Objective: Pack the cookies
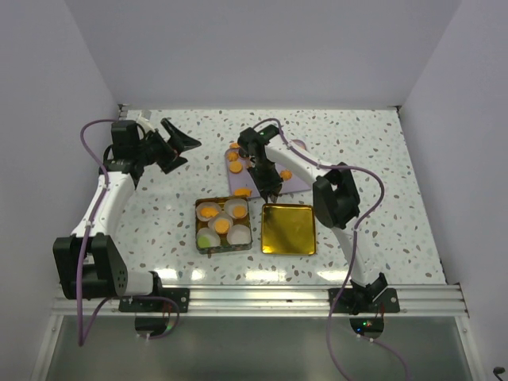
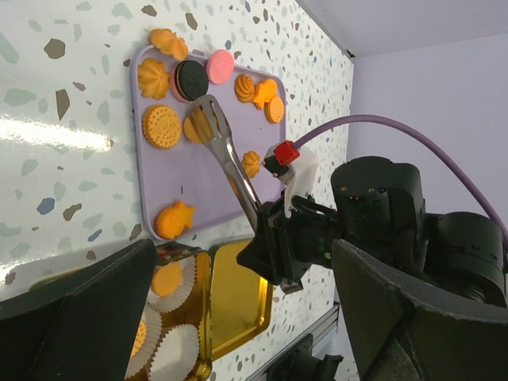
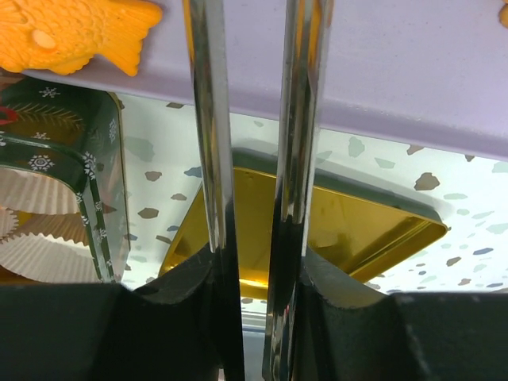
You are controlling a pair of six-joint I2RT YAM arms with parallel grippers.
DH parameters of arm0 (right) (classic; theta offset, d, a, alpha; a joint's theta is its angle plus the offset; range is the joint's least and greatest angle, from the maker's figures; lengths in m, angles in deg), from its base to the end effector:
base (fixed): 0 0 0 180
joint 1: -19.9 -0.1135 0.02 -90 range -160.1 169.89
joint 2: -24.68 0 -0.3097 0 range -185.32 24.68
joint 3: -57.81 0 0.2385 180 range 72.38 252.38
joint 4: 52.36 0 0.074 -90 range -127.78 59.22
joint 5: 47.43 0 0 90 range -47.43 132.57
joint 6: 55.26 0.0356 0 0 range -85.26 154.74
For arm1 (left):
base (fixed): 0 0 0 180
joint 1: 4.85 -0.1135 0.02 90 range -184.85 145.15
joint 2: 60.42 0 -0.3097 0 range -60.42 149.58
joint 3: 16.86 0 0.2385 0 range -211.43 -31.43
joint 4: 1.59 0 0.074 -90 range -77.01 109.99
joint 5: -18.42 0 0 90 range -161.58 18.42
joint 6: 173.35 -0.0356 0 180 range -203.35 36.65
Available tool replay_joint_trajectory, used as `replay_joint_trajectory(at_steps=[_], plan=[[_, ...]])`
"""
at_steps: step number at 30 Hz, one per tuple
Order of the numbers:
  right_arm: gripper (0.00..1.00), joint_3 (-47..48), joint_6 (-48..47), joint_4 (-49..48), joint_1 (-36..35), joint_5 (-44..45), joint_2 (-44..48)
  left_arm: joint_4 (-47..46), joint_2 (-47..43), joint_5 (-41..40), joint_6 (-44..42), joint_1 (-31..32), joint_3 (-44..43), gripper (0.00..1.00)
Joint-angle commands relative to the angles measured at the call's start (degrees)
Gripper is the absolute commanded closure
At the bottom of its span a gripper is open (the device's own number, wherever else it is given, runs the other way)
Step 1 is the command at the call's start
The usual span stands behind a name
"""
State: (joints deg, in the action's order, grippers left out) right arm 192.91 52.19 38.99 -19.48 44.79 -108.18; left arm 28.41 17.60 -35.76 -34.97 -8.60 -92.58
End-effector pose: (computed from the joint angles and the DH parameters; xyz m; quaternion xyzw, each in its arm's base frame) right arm 0.3647 0.2976 0.2403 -0.1900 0.9816 -0.0133 0.0160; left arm 0.2817 -0.0024 0.3519 -0.2329 0.8139 -0.4235 0.3225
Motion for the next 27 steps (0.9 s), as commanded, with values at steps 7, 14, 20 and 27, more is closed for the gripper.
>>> replay_joint_trajectory(at_steps=[7, 14, 20, 27], plan=[[0.76, -1.96, -0.23, 9.89, -0.26, -0.81, 2.69, -3.20, 0.56, 1.72, -1.45, -0.91, 0.15, 0.02], [0.76, -3.63, 0.30, 10.41, -0.26, -0.11, 6.90, -2.76, 0.38, 1.72, -1.71, -0.91, -0.20, 0.02], [0.77, -5.04, 0.83, 10.50, -0.26, 1.21, 10.95, -2.06, 0.03, 1.19, -1.97, -1.00, -0.03, 0.02], [0.78, -6.88, 1.53, 10.42, -0.26, -0.19, 17.45, -1.53, -1.38, 0.22, -2.06, -0.91, 1.11, 0.02]])
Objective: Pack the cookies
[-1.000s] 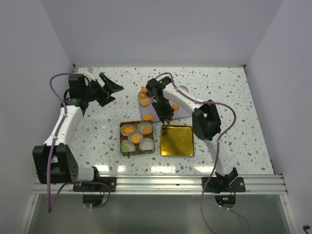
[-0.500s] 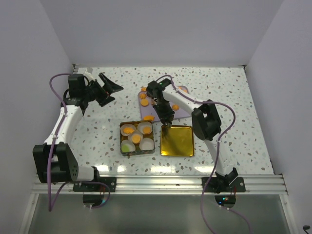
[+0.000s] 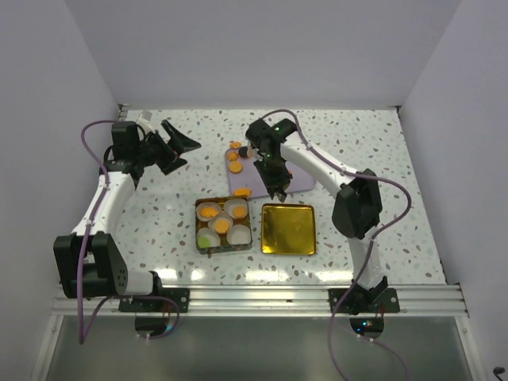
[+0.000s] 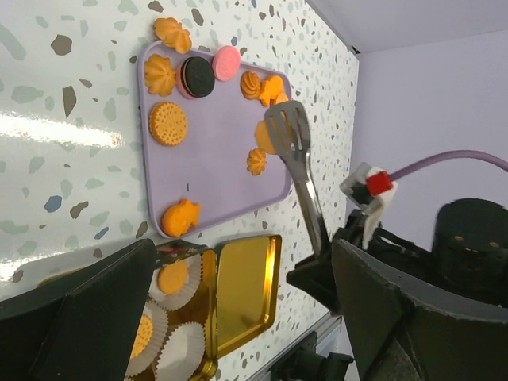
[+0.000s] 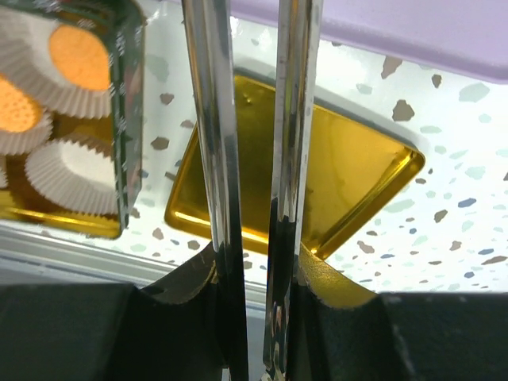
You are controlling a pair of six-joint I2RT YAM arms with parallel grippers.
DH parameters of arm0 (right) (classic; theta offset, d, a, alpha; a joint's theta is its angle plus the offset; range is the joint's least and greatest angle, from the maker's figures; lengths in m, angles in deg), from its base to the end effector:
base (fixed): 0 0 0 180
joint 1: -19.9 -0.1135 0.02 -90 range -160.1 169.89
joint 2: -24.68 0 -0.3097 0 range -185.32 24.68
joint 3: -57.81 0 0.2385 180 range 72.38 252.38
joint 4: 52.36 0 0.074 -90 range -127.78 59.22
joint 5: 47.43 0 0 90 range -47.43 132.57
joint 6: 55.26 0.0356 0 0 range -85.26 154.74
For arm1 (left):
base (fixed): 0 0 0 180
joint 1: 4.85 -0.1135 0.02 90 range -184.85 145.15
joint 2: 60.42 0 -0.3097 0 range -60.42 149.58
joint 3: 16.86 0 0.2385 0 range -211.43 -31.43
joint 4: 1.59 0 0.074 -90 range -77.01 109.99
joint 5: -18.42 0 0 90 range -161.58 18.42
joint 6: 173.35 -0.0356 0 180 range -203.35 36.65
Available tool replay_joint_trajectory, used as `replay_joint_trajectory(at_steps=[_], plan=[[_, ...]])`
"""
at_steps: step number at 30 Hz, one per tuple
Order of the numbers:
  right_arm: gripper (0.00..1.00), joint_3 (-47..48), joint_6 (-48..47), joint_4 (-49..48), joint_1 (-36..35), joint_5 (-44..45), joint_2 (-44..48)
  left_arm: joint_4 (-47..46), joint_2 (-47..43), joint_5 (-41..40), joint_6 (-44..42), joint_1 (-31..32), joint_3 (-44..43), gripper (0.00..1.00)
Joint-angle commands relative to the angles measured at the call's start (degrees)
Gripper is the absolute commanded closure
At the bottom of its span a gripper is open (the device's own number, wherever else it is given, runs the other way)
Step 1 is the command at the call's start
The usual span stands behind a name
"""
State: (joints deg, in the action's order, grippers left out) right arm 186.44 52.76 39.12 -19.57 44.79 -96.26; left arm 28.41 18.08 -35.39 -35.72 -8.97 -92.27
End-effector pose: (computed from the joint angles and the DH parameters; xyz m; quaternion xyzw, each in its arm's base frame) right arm 0.3308 0.2706 0.3021 -0.1848 0.9811 0.0091 0.0568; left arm 0.2833 -0.0007 0.3480 -0.2316 0.8165 -0.4215 0.3194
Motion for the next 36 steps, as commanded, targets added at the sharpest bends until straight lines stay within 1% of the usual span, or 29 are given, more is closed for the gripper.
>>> replay_joint_trajectory(at_steps=[1, 4, 5, 10, 13, 16, 17, 20, 25, 29, 32, 36], plan=[[0.78, -0.68, 0.96, 10.11, -0.26, -0.98, 7.29, -1.53, -2.03, -0.24, -1.23, -0.54, 0.81, 0.02], [0.79, -2.08, 0.88, 9.06, -0.70, -2.04, 10.37, -1.53, -2.30, -0.41, -1.06, -0.54, 1.25, 0.02], [0.79, -3.31, 0.88, 8.71, -0.79, -4.04, 12.47, -1.53, -2.30, -0.41, -0.97, -0.54, 1.42, 0.02], [0.80, -8.67, 1.84, 4.40, -3.42, -7.57, 19.33, -1.80, -2.30, -0.41, -0.53, -0.45, 2.21, 0.02], [0.82, -13.59, 2.28, 1.68, -5.71, -9.15, 23.99, -1.71, -2.47, -0.41, -0.44, -0.19, 2.48, 0.02], [0.84, -21.14, 3.33, -2.36, -8.43, -10.82, 28.91, -1.88, -2.39, -0.41, -0.35, 0.08, 2.66, 0.02], [0.85, -24.99, 4.03, -3.24, -9.13, -11.09, 29.97, -1.80, -2.30, -0.41, -0.35, 0.34, 2.74, 0.02], [0.86, -31.59, 5.61, -6.14, -11.86, -12.23, 34.27, -1.80, -1.86, -0.50, -0.26, 0.95, 2.66, 0.02], [0.87, -39.34, 7.64, -10.80, -15.55, -14.26, 40.25, -1.88, -1.60, -1.29, -0.09, 2.45, 2.57, 0.02], [0.88, -43.74, 7.12, -12.13, -19.85, -14.61, 40.44, -2.06, -1.16, -1.64, 0.09, 2.98, 2.66, 0.02], [0.88, -44.63, 6.33, -11.52, -22.93, -13.21, 38.69, -2.24, -0.98, -1.73, 0.09, 3.15, 2.66, 0.02], [0.88, -44.28, 6.24, -11.86, -24.43, -11.36, 36.31, -2.24, -0.89, -1.56, 0.00, 3.15, 2.57, 0.03]])
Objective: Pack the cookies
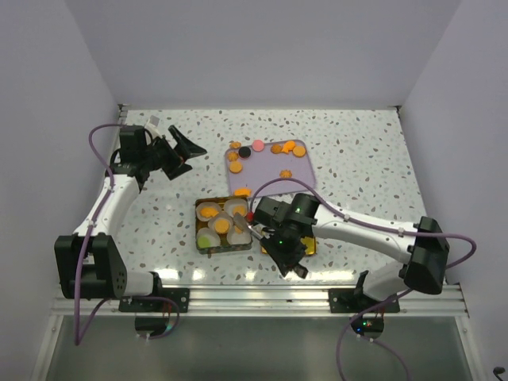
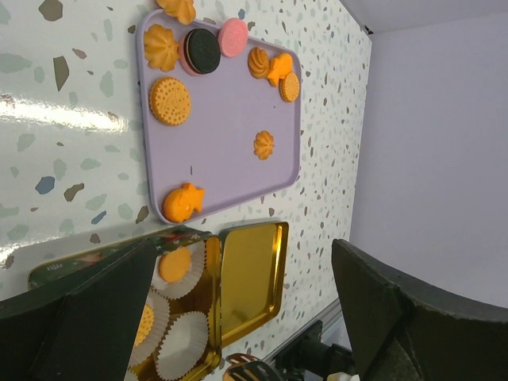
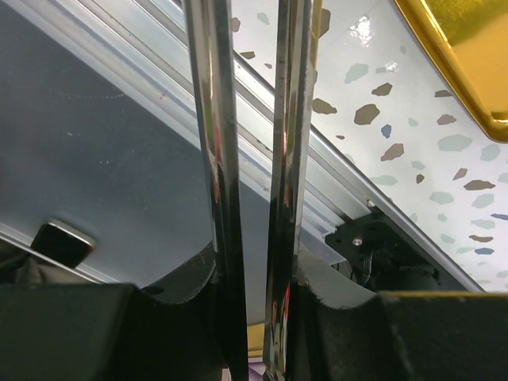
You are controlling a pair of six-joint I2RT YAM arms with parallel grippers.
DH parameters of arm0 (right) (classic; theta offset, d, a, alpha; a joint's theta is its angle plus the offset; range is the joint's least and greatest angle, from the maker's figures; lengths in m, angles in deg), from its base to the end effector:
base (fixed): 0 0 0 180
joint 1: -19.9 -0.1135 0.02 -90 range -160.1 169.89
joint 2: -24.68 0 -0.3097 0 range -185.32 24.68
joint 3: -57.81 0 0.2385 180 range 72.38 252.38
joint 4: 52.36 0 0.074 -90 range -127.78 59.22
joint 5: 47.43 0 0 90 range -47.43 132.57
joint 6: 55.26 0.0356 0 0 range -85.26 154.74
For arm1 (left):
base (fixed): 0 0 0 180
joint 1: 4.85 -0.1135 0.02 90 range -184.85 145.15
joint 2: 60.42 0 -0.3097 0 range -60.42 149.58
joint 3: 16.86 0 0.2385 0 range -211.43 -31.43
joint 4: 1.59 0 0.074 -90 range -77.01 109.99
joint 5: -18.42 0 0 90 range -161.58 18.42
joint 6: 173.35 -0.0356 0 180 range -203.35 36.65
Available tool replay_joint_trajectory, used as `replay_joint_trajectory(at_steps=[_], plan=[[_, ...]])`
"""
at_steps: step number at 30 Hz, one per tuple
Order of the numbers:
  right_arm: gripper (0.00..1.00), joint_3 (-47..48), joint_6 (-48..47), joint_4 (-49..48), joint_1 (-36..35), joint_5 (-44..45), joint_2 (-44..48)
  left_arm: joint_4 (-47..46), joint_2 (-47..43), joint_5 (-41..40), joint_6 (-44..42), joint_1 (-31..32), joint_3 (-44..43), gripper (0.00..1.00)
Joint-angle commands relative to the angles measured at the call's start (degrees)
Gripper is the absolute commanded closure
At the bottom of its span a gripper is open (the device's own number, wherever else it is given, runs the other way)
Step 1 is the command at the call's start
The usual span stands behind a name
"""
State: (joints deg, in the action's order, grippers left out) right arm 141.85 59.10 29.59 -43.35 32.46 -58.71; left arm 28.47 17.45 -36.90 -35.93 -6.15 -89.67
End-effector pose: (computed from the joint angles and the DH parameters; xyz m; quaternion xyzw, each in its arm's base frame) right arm 0.1021 0.2165 0.3161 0.3370 -0.9344 -0.1157 0.0063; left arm 0.2774 -0.0140 0.3358 -0.2243 0.8284 -0.4157 0.3011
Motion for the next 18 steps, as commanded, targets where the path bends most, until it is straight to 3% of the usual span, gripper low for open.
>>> replay_joint_trajectory(at_steps=[1, 9, 18], plan=[[0.87, 0.57, 0.07, -2.60, -0.74, 1.14, -1.59, -2.22, -0.34, -0.05, 0.04, 0.33, -0.03, 0.03], [0.86, 2.07, 0.16, -4.88, -1.09, 0.79, -7.12, -1.69, -0.52, 0.31, -0.48, 0.33, -0.56, 0.03], [0.76, 3.30, 0.07, -4.09, -1.27, 3.16, -9.24, -1.95, -0.52, 0.57, -0.49, 0.33, -0.65, 0.03]])
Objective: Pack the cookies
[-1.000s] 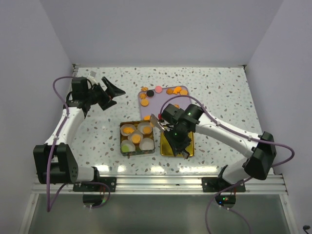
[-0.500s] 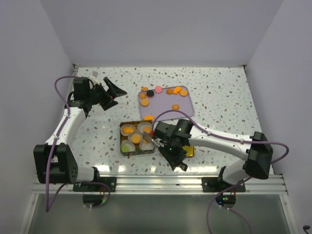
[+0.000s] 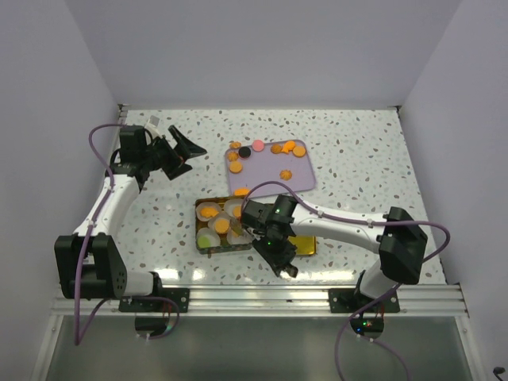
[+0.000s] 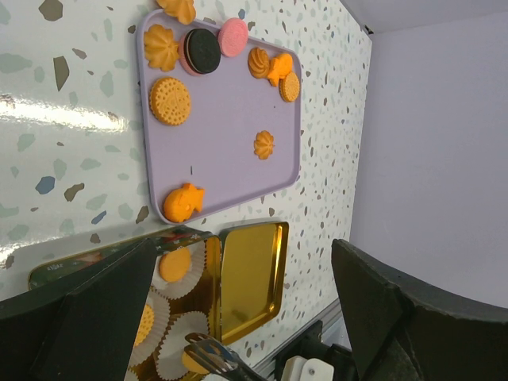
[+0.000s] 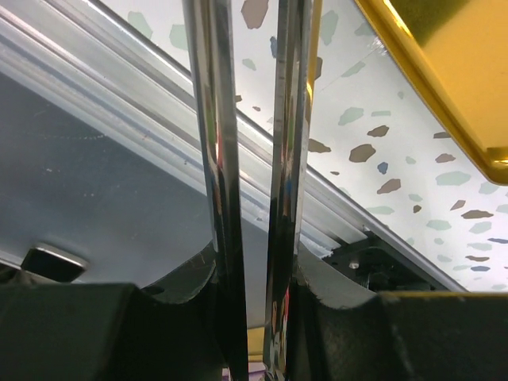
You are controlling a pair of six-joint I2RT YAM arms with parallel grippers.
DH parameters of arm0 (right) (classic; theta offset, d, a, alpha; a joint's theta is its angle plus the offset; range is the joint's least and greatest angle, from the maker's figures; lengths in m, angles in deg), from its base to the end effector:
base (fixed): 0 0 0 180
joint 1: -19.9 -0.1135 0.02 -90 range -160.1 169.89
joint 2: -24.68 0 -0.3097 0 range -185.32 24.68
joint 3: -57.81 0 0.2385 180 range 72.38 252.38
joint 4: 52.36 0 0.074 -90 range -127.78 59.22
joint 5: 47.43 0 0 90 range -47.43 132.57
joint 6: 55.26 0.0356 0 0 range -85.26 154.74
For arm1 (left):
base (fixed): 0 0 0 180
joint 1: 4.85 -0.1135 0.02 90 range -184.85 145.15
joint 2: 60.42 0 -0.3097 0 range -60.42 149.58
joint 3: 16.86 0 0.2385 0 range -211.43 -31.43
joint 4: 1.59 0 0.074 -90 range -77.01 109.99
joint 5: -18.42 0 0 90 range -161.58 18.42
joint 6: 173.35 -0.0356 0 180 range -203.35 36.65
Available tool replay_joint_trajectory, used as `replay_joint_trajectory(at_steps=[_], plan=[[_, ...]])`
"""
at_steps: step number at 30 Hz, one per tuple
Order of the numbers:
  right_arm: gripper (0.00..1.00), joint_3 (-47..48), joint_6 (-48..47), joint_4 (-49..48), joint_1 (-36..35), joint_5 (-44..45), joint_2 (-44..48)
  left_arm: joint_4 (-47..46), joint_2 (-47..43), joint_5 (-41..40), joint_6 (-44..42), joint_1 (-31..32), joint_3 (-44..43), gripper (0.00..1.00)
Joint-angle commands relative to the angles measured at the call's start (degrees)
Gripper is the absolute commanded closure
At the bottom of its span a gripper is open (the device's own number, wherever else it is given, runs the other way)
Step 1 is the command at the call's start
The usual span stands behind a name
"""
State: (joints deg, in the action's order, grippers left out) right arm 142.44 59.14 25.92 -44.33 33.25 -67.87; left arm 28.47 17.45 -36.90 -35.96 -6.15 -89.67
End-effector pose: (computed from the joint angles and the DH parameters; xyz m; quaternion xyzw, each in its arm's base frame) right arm 0.1153 0.2522 0.2811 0.3418 -0.9357 -0.0812 0.0331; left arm 0.2774 -0.0140 0.3358 -0.2241 0.8284 -0.4156 0.3012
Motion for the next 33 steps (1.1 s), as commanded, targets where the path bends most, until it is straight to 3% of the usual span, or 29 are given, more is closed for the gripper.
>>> replay_joint_trajectory(at_steps=[1, 11, 19, 25, 28, 33], plan=[[0.75, 2.89, 0.29, -0.25, -0.37, 2.73, -0.17, -1.95, -0.43, 0.57, -0.46, 0.33, -0.65, 0.03], [0.62, 2.80, 1.61, 0.19, -0.29, 4.49, -0.26, -2.13, -0.52, 0.66, -0.29, 0.33, -0.82, 0.03], [0.61, 3.85, 2.83, 0.98, -0.37, 7.29, 1.58, -1.78, -0.78, 0.48, -0.29, 0.33, -1.18, 0.03], [0.65, 10.08, 4.86, 5.11, 0.68, 13.45, 1.59, -1.34, -1.14, 0.22, -0.29, 0.33, -1.35, 0.03], [0.65, 13.16, 4.69, 6.78, 4.45, 15.82, 2.11, -1.16, -1.22, 0.13, -0.37, 0.33, -1.70, 0.03], [0.66, 11.15, 2.94, 4.16, 24.03, 15.91, 6.06, -0.72, -1.40, 0.13, -0.20, 0.33, -1.88, 0.03]])
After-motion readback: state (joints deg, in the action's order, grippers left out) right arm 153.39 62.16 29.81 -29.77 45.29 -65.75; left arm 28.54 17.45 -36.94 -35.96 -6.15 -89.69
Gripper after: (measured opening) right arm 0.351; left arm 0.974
